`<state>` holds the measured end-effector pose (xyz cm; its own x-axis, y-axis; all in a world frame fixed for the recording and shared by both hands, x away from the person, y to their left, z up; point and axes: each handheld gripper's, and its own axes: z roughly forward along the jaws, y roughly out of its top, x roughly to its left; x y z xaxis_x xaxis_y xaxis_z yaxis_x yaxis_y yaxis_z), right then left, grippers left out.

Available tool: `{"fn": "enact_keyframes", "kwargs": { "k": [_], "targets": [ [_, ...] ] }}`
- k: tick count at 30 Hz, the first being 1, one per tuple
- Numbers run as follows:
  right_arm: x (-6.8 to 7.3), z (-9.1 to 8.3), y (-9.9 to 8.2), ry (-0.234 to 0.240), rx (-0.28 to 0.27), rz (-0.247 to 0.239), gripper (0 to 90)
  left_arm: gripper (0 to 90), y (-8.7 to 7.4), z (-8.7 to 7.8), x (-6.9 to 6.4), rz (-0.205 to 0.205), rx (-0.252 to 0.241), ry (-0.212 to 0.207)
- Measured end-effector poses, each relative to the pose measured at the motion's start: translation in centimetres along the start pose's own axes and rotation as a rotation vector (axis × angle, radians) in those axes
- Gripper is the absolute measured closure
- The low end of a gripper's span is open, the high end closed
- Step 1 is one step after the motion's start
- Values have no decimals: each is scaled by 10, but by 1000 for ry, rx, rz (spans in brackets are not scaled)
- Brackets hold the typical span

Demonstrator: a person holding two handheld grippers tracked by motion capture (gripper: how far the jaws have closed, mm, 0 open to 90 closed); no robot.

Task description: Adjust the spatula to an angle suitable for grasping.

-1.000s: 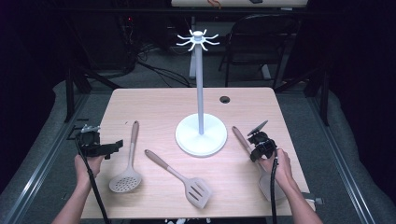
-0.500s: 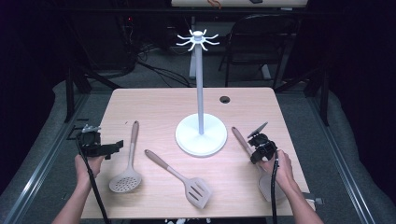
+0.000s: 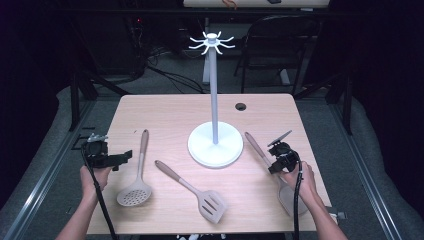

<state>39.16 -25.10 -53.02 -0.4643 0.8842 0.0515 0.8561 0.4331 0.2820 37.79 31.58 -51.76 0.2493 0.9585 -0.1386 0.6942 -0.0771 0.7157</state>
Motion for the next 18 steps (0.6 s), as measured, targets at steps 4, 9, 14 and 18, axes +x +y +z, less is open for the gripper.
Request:
{"fn": "enact_keyframes", "kwargs": {
  "k": [4, 9, 14, 18],
  "targets": [
    [4, -5, -3, 7, -63, -3, 786, 3, 0, 0, 0, 0, 14, -4],
    [10, -18, -5, 16, -97, -43, 785, 3, 0, 1, 0, 4, 2, -4],
    [16, -26, -6, 33, -143, -67, 785, 4, 1, 1, 0, 14, 3, -7],
    [17, -28, -5, 39, -168, -77, 786, 3, 1, 3, 0, 12, -7, -27]
  ]
}}
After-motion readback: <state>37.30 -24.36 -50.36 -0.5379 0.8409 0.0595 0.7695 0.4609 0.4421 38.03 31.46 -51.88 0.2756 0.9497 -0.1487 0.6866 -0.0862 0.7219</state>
